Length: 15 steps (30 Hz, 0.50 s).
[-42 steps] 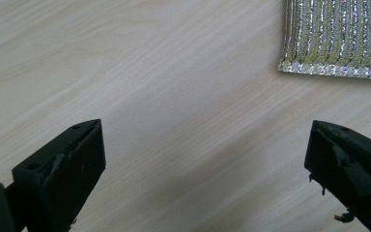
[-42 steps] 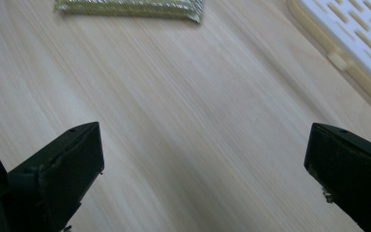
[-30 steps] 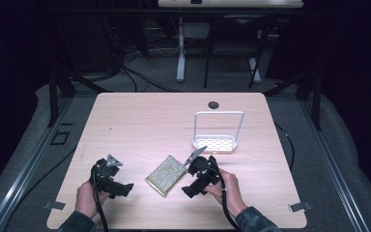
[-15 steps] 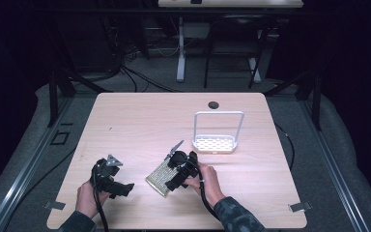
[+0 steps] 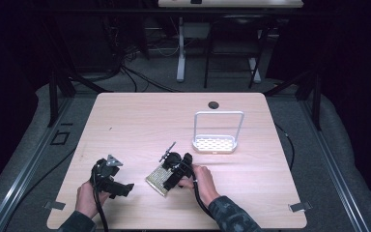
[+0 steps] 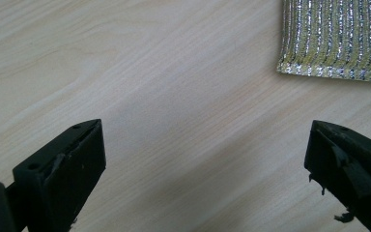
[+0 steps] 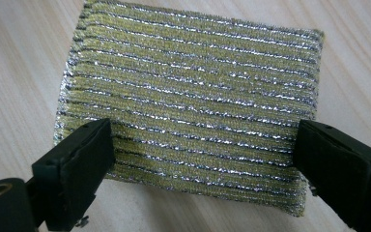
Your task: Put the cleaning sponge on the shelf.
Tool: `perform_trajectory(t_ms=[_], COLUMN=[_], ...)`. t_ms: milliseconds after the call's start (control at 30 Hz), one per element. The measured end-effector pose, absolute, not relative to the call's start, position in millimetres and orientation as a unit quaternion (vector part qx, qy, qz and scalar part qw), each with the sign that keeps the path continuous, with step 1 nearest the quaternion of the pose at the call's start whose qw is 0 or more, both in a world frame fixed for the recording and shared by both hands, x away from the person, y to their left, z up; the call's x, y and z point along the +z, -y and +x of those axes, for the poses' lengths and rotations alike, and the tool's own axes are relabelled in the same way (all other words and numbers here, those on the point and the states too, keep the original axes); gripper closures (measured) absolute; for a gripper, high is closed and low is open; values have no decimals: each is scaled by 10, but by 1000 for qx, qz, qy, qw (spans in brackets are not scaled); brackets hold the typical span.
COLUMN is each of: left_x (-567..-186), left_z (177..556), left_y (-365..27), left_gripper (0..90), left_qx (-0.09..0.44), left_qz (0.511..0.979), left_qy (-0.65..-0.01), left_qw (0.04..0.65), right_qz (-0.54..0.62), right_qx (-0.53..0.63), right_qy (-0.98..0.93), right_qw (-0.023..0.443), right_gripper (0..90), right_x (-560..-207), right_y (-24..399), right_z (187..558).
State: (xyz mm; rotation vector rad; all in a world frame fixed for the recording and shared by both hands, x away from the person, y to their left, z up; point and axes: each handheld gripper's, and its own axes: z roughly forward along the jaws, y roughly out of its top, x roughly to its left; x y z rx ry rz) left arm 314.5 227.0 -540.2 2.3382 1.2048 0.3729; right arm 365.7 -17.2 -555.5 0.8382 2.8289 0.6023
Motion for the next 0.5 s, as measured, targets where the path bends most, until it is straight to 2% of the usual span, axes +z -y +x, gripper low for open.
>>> perform_trajectory(t_ms=[500], left_x=[-5406], left_z=[3137], left_y=[-2238], left_gripper=[10], left_qx=[138], left_qz=[856], left_qy=[-438], left_qw=[237], right_qz=[288], right_qx=[181], right_qy=[-938], right_qw=[63], right_gripper=[163], right_x=[-5563], right_y=[153], right_z=[3643])
